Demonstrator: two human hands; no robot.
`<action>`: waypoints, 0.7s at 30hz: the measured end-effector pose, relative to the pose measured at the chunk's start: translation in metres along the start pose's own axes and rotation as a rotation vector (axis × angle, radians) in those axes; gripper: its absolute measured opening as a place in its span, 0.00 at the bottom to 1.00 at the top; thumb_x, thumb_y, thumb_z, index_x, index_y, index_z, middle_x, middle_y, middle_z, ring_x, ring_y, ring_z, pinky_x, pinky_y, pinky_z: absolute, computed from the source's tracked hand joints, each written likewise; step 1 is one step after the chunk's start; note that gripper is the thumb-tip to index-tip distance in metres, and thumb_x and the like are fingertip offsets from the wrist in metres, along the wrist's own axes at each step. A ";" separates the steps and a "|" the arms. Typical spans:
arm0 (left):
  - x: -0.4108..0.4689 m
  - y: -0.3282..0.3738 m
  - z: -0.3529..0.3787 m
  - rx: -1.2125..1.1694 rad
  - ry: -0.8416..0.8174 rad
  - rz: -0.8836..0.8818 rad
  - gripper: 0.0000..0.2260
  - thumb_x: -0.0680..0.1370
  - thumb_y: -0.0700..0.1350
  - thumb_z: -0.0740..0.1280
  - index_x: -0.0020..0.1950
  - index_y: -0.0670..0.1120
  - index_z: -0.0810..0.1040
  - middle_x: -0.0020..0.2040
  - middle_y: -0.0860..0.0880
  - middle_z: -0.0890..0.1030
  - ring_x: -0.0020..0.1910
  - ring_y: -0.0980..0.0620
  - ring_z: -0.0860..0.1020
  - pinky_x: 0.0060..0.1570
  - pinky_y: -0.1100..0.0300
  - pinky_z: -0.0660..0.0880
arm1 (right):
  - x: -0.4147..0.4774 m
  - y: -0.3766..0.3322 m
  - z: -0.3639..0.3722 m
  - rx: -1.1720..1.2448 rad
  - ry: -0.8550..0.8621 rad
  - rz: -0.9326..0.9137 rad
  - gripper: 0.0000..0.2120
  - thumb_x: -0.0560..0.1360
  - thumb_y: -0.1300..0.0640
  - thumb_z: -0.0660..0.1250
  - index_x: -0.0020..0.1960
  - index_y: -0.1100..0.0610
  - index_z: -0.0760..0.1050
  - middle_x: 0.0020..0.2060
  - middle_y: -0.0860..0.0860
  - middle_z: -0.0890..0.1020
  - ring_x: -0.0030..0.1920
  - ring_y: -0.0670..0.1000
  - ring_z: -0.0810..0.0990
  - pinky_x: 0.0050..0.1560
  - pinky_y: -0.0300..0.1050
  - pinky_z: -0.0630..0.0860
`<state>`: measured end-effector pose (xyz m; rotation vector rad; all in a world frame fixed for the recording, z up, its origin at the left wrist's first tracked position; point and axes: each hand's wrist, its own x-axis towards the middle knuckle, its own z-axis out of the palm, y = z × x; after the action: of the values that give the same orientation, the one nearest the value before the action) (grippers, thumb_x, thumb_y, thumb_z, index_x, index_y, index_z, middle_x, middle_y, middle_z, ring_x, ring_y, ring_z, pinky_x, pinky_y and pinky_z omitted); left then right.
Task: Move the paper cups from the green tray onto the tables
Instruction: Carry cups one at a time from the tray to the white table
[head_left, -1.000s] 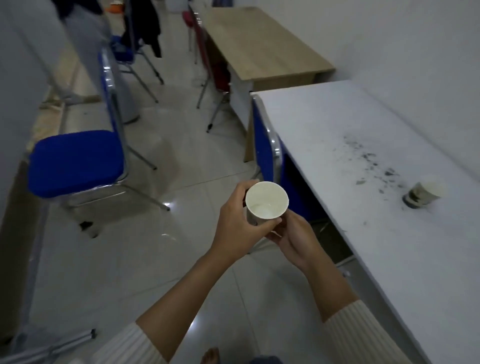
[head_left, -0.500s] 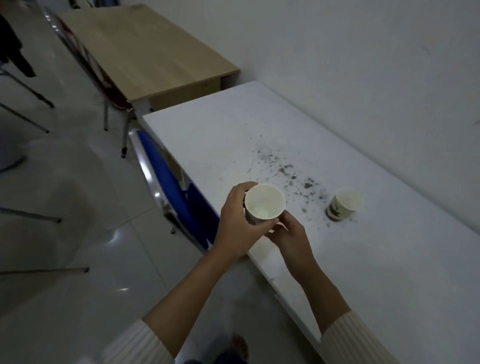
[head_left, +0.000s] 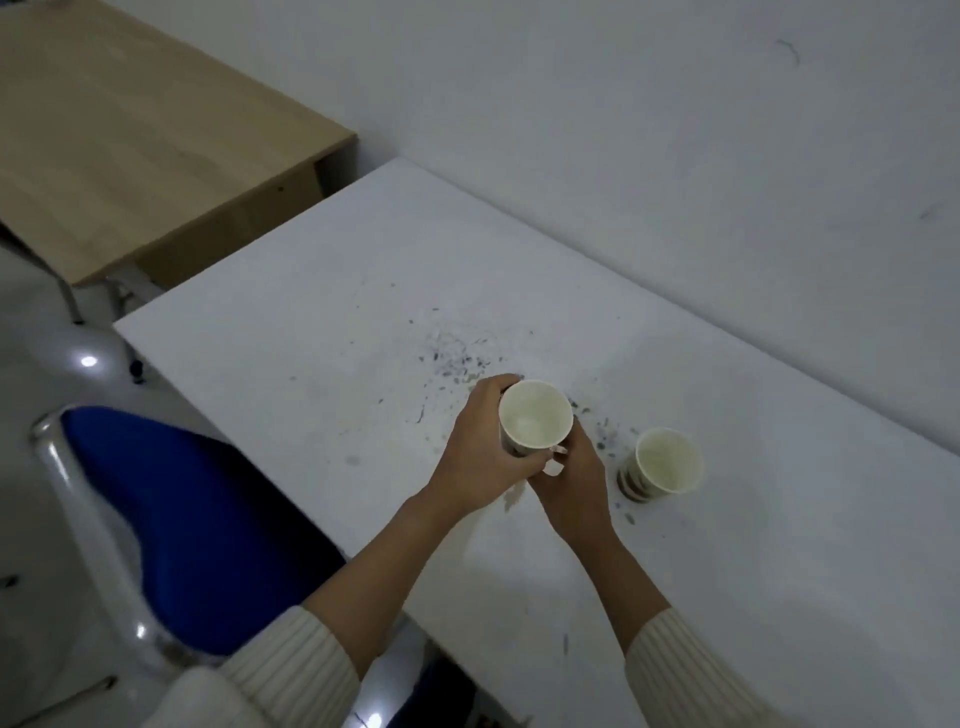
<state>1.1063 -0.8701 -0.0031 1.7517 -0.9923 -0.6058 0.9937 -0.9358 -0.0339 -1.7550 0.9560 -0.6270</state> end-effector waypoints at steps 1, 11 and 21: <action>0.011 -0.002 0.001 0.008 -0.025 0.005 0.32 0.65 0.47 0.78 0.64 0.51 0.68 0.60 0.55 0.73 0.57 0.60 0.72 0.52 0.73 0.71 | 0.009 0.003 0.001 0.010 0.016 0.022 0.23 0.69 0.60 0.75 0.60 0.49 0.70 0.52 0.42 0.79 0.51 0.37 0.78 0.47 0.25 0.71; 0.086 -0.030 0.021 0.041 -0.218 0.008 0.29 0.66 0.44 0.77 0.64 0.50 0.69 0.59 0.53 0.73 0.55 0.58 0.72 0.50 0.69 0.72 | 0.064 0.030 0.011 0.069 0.146 0.218 0.18 0.72 0.73 0.67 0.57 0.57 0.70 0.47 0.52 0.78 0.45 0.42 0.78 0.42 0.28 0.73; 0.101 -0.037 0.033 0.029 -0.281 0.022 0.29 0.66 0.47 0.74 0.64 0.50 0.68 0.60 0.53 0.73 0.57 0.56 0.72 0.54 0.61 0.75 | 0.072 0.034 0.011 0.108 0.191 0.248 0.23 0.68 0.57 0.72 0.60 0.47 0.69 0.58 0.55 0.79 0.57 0.51 0.78 0.55 0.45 0.77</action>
<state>1.1486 -0.9657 -0.0454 1.7080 -1.2166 -0.8435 1.0311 -0.9964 -0.0713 -1.4716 1.2270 -0.6792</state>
